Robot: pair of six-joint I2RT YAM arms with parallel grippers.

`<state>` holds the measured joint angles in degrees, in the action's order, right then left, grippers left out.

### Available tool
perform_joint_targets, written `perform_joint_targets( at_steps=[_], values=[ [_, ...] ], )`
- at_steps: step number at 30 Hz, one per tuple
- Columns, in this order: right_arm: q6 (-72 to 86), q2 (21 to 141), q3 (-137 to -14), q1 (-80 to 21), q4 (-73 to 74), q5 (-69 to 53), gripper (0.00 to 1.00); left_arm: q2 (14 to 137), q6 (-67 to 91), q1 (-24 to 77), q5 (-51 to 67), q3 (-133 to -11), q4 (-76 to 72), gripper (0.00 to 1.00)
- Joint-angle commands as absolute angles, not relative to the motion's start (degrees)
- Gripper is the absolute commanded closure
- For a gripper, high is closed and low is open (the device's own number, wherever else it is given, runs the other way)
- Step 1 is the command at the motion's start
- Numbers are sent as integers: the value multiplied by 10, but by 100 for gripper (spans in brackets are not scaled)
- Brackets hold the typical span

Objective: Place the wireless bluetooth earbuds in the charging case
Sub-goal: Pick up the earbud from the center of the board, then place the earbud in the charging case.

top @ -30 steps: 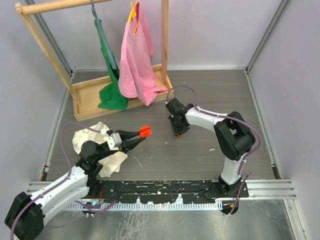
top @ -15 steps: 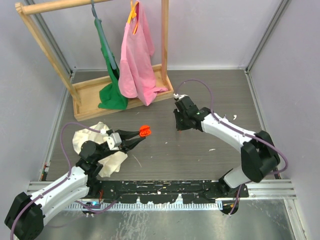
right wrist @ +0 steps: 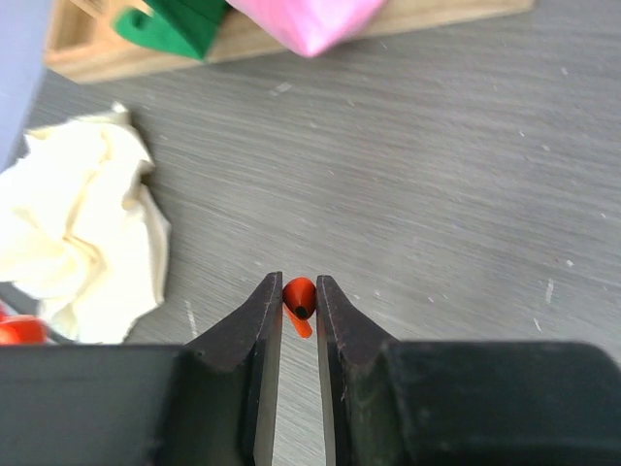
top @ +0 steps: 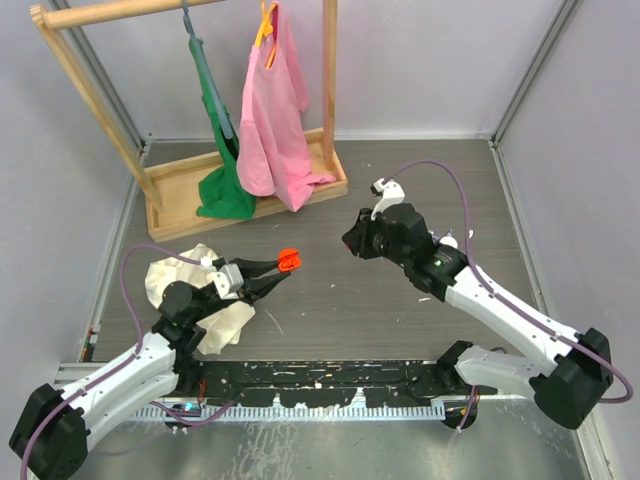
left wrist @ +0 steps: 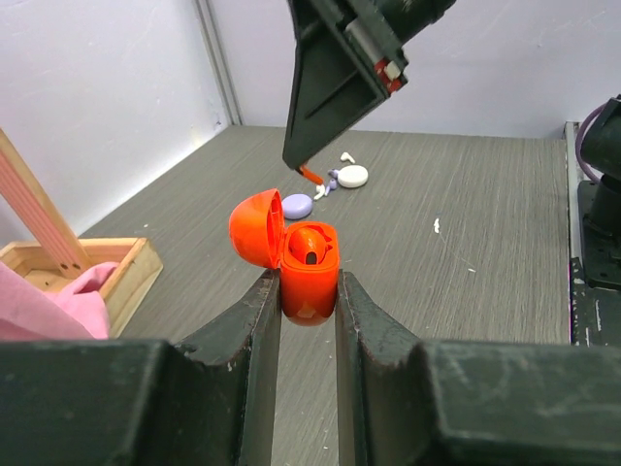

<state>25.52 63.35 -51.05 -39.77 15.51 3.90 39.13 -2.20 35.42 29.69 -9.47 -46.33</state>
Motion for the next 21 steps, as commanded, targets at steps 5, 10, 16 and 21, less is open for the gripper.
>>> perform_joint_targets(
  at_steps=[5,10,16,21],
  values=[
    [308,562,-456,-426,-38,-7,81,388,-29,356,280,-92,-490,100],
    [323,548,-419,-457,-132,-14,81,392,-27,356,282,-93,-492,100],
    [328,559,-398,-501,-223,-13,81,388,-26,356,283,-92,-492,100],
    [326,579,-393,-533,-277,-15,81,389,-23,356,285,-93,-494,100]
  ],
)
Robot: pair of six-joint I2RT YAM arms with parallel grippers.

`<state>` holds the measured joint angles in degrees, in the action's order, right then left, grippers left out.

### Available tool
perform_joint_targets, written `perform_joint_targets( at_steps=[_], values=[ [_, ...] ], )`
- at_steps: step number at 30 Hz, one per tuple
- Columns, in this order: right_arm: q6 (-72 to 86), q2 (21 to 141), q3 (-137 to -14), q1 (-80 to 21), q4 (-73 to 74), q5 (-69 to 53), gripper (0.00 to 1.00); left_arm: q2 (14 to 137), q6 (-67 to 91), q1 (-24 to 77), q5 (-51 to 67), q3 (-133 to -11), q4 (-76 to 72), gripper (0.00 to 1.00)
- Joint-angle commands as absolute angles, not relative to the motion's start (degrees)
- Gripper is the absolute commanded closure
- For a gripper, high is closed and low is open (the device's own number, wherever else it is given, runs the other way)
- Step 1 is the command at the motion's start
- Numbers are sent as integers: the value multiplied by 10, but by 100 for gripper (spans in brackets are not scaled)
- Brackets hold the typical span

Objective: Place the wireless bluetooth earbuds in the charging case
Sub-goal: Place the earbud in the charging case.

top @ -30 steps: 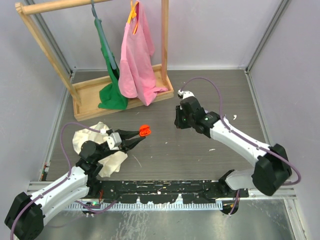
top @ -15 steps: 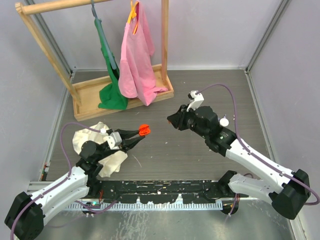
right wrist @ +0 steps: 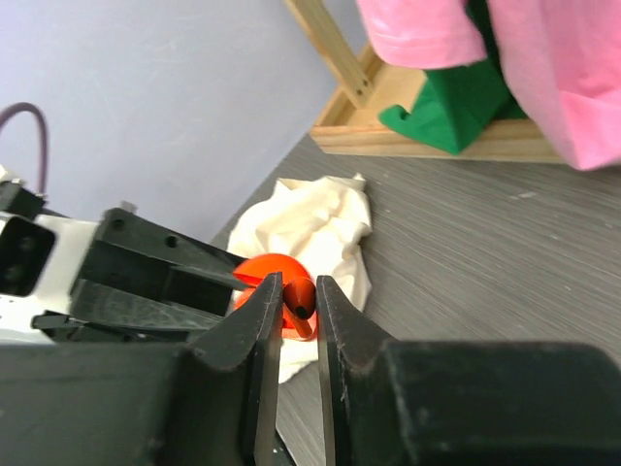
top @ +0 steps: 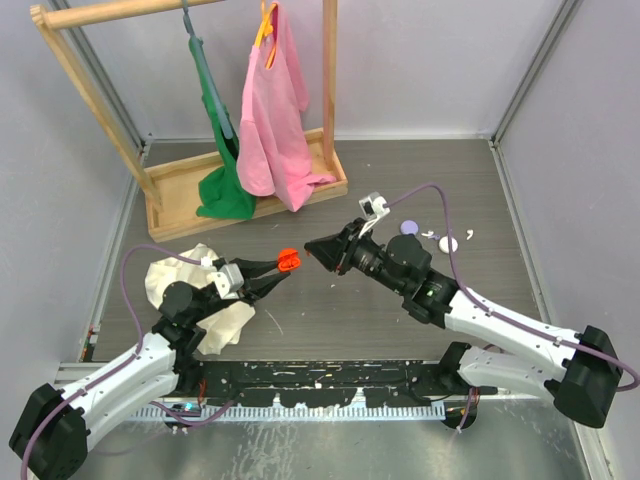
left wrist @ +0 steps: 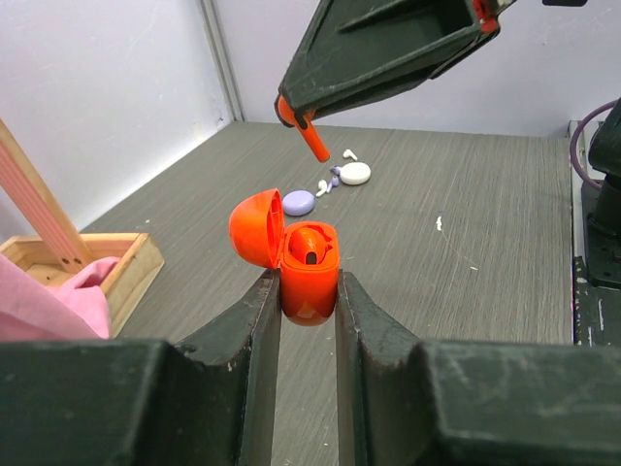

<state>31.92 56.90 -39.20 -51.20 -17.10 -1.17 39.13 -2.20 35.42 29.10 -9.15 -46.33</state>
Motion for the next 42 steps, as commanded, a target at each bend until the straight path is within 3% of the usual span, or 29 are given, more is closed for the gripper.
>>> perform_joint_targets(
  at_steps=[1,42],
  values=[
    [325,582,-392,-539,-285,-14,81,389,-22,356,286,-93,-495,100],
    [315,643,-345,-581,-401,7,81,386,2,356,303,-93,-518,100]
  ],
)
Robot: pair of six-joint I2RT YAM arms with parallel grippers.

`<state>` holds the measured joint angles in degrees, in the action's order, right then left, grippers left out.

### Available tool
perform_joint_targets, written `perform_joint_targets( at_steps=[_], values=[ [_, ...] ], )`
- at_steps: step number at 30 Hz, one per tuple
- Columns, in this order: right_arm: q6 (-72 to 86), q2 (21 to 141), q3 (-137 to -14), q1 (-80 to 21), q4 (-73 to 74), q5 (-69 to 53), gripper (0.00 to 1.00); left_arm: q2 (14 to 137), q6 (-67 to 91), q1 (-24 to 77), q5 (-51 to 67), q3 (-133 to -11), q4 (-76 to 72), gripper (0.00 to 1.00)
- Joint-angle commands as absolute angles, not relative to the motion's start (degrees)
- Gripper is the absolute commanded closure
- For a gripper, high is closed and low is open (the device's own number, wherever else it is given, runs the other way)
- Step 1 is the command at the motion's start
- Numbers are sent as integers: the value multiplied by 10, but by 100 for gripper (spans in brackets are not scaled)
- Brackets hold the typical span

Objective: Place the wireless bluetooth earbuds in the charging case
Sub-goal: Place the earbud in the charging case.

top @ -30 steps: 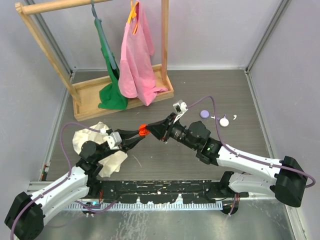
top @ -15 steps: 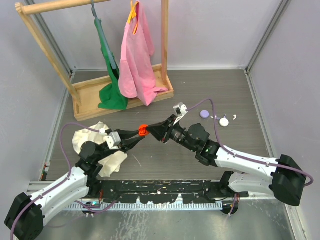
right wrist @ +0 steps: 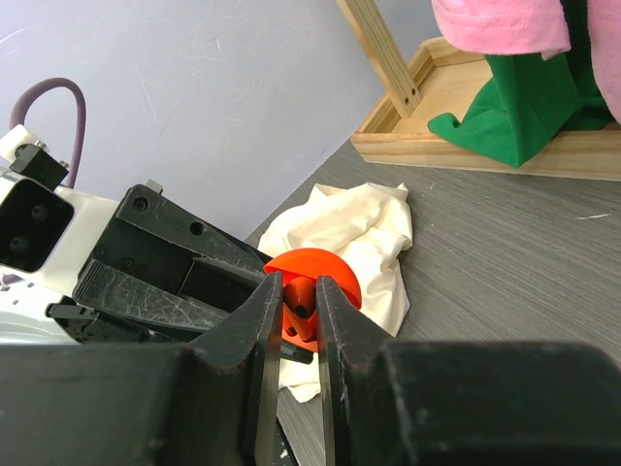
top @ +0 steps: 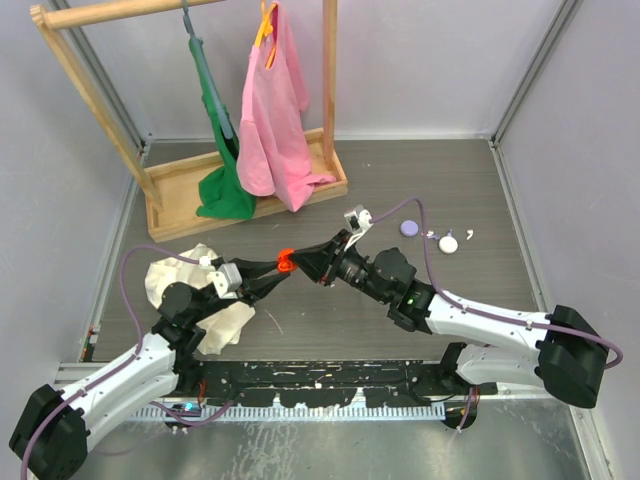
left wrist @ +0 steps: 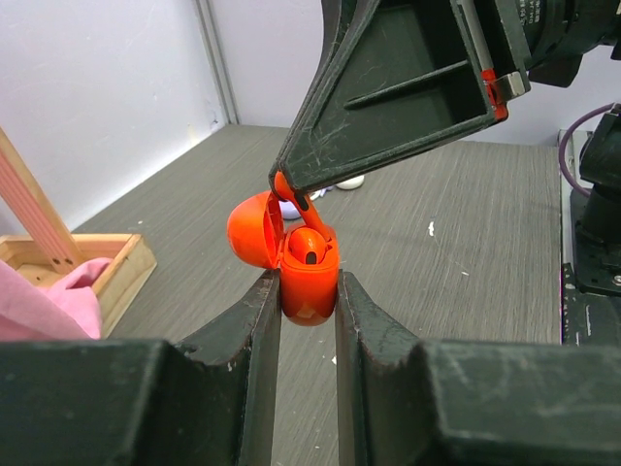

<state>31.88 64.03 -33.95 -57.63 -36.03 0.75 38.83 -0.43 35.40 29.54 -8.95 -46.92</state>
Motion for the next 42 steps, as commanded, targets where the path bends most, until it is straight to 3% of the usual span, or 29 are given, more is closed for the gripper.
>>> perform_joint_targets(
  at_steps=[1,26,39,42],
  values=[
    [314,644,-345,-581,-402,7,81,386,3,356,301,-92,-518,100],
    [311,632,-292,-586,-453,19,76,379,22,355,282,-86,-534,100],
    [309,639,-267,-586,-505,7,71,374,25,356,280,-85,-536,100],
    [301,632,-273,-586,-490,15,66,375,24,356,280,-84,-535,100]
  ],
)
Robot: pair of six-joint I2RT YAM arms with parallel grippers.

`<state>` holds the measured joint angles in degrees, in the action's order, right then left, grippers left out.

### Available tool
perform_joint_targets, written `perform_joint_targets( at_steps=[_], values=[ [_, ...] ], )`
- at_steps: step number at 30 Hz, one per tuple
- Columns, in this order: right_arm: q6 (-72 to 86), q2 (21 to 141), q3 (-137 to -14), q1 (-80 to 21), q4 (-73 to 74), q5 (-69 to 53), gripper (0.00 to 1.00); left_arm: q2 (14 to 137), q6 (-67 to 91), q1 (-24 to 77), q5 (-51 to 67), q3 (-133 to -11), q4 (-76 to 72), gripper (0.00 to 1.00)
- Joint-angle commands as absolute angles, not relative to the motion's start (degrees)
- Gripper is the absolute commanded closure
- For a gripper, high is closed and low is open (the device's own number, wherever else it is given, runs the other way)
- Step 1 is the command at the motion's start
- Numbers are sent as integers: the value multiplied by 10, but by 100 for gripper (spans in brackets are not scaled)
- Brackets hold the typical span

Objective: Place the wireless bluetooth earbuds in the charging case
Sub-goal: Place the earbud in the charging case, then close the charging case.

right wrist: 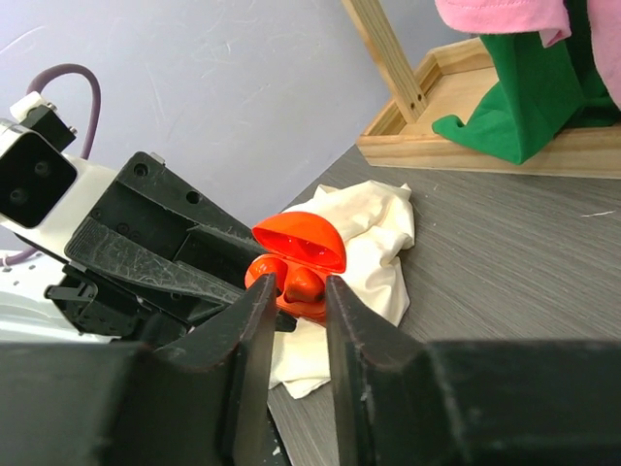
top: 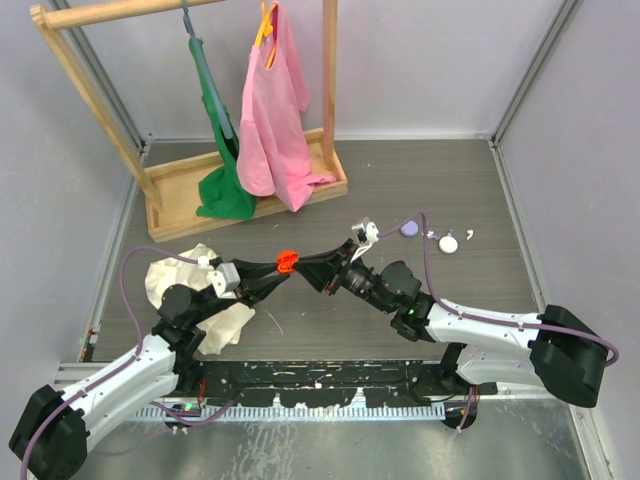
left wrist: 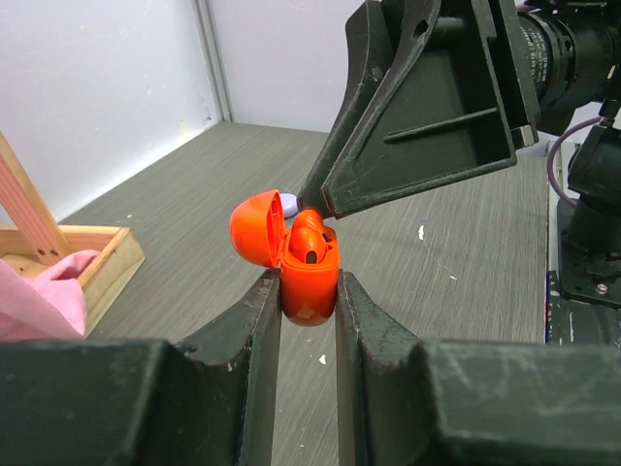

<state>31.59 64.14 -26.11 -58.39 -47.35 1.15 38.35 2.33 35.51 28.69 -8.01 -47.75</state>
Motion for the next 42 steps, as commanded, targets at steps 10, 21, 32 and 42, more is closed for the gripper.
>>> perform_joint_targets(
  at_steps=[10,21,32,42],
  values=[
    [231,558,-308,-587,-355,60,48,379,24,356,285,-86,-536,100],
    [174,556,-434,-575,-156,-27,21,392,25,356,317,-94,-535,100],
    [273,630,-502,-441,-105,-289,12,415,40,356,338,-112,-550,100],
    [321,696,-524,-416,-127,-404,10,426,66,356,335,-126,-561,100]
  ],
)
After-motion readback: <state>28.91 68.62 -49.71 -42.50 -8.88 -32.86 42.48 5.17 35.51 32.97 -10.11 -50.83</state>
